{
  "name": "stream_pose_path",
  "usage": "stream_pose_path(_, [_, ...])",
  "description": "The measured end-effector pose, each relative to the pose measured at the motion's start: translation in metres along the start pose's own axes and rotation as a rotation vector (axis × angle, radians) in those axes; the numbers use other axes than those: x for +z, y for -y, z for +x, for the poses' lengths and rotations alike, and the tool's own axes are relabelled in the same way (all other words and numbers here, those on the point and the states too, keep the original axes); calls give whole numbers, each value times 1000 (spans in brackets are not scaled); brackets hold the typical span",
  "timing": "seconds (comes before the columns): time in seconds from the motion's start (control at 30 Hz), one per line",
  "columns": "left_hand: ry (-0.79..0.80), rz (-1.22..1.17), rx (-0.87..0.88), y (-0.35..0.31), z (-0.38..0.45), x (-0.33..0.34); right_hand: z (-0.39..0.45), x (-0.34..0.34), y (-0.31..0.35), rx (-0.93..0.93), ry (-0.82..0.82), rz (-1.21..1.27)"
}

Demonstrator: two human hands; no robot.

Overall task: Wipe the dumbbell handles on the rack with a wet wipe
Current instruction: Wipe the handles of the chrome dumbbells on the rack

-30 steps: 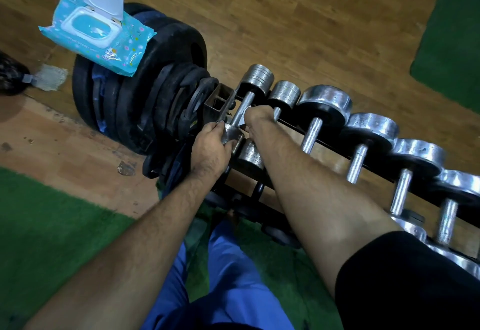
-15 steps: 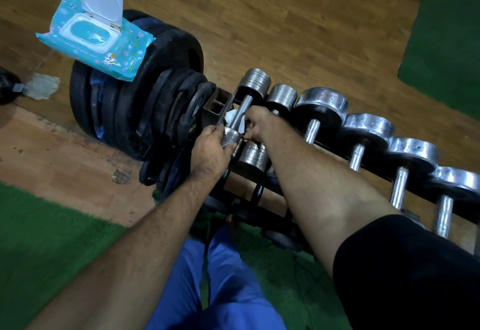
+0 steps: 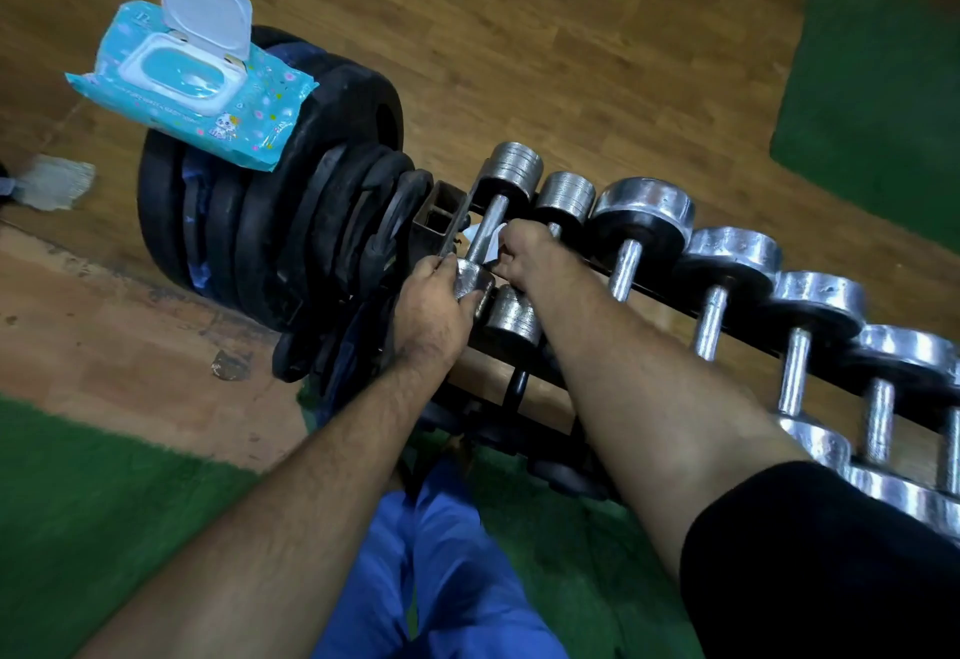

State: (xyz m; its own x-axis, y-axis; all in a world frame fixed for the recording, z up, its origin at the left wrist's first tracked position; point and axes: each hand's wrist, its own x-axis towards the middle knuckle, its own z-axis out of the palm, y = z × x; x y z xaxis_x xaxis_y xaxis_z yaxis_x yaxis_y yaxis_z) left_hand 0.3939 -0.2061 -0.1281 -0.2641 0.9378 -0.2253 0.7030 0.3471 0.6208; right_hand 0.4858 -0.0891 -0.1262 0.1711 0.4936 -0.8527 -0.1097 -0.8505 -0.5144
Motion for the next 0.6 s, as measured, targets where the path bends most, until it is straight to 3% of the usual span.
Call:
stream_pose_path(0.17, [3,23,2,-1,0,-1,23,2,11,-96,-107,25])
stream_pose_path(0.33, [16,139,19,-3,-2,-2,-10,-11,0,-103,-23,-209])
stream_pose_path(0.4, [8,185,41,-5,-4,-4,-17,-25,10,-116,4,-196])
stream_pose_path(0.6, [-54,266,110,-12,-13,-4,-29,-64,16,-342,27,-299])
